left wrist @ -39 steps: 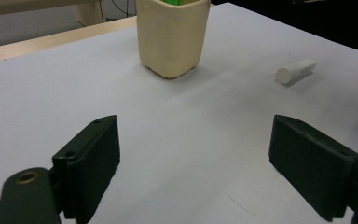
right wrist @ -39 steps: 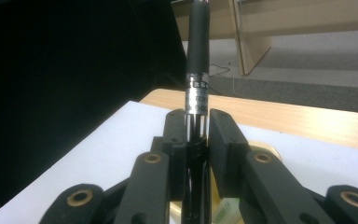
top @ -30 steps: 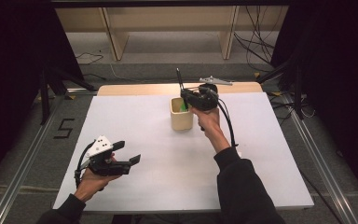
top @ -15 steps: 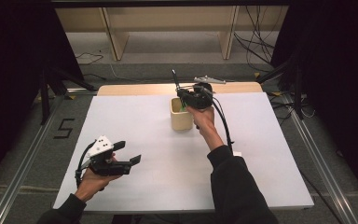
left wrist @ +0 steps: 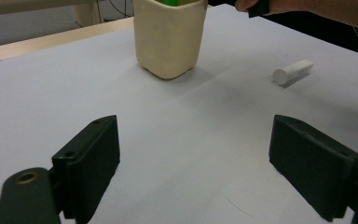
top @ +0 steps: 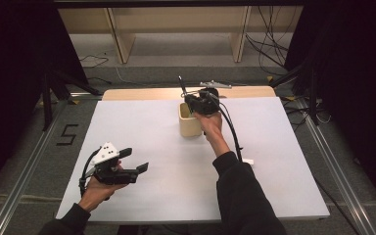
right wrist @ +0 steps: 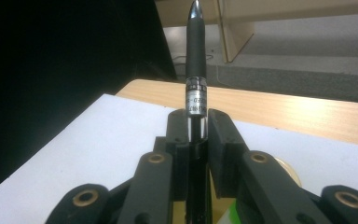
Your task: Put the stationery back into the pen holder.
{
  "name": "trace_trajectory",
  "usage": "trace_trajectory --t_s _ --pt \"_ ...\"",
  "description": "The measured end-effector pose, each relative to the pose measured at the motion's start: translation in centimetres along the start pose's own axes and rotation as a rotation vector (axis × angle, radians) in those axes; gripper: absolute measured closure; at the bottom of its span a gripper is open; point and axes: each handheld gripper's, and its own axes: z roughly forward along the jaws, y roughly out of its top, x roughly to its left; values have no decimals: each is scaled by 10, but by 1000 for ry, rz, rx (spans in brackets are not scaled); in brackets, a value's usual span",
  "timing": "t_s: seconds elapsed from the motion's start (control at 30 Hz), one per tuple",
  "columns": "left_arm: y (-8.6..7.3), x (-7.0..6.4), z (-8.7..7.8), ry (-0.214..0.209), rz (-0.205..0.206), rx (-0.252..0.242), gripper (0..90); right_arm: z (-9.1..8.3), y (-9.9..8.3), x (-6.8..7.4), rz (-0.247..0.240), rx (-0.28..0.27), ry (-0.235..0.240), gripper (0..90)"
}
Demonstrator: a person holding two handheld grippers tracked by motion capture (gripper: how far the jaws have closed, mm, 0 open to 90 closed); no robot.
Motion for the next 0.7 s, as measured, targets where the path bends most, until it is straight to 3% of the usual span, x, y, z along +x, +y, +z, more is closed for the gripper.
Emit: trace_trajectory --t_s 0.7 --pt "-1 0 0 -3 1 3 158 8 -11 6 -102 59 -61 800"
